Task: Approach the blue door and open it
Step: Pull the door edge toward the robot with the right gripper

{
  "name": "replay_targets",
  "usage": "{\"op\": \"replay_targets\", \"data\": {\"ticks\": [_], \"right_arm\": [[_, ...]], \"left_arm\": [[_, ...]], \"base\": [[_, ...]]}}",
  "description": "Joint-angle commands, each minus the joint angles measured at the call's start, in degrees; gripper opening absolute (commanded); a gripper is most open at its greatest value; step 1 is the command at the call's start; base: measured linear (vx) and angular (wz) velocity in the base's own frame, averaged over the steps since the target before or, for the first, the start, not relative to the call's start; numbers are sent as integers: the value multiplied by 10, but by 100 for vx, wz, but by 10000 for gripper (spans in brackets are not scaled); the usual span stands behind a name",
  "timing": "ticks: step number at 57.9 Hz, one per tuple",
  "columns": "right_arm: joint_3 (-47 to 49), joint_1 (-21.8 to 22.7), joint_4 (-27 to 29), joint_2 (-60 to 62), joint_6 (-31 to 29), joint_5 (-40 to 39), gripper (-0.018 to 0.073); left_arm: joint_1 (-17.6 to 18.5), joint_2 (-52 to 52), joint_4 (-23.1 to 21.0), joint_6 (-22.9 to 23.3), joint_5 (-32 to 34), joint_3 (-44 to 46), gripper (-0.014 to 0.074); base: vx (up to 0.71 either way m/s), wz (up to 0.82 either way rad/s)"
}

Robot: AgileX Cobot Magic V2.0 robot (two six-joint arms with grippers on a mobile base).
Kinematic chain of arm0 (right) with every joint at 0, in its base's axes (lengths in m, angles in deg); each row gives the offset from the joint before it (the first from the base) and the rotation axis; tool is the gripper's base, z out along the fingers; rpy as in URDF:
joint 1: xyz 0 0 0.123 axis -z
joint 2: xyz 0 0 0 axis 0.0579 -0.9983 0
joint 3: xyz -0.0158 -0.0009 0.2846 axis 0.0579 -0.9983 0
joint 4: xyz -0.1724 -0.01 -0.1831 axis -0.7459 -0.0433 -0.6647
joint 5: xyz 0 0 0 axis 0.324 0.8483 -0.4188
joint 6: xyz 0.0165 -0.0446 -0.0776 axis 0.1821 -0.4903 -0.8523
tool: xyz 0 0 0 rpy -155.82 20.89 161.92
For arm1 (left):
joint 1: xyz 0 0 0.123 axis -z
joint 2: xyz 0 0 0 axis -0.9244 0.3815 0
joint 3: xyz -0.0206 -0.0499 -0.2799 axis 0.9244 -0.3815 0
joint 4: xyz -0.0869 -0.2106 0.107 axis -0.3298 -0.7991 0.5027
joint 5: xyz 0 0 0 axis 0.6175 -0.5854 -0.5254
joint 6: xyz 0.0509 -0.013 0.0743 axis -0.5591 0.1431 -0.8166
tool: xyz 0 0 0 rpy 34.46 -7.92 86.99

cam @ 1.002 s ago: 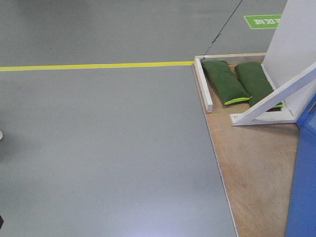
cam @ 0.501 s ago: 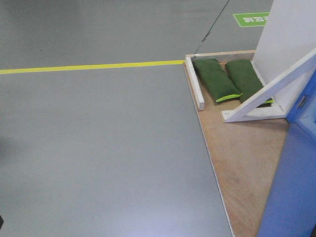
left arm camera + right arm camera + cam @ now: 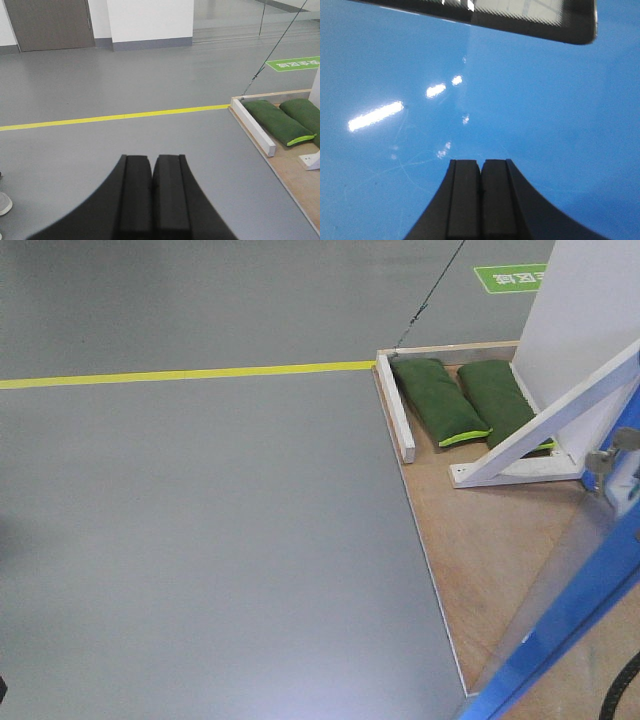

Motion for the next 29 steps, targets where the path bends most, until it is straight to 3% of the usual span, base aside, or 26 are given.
{"op": "replay_targets", "data": {"ticks": [1, 29], "right_arm": [[15, -1, 34, 4, -6, 40, 12], [15, -105, 20, -19, -6, 29, 12]], "left_arm": [[4, -7, -1, 4, 49, 15, 73], [4, -7, -1, 4, 48, 15, 73]], "base": [[0, 0], [0, 0]]}}
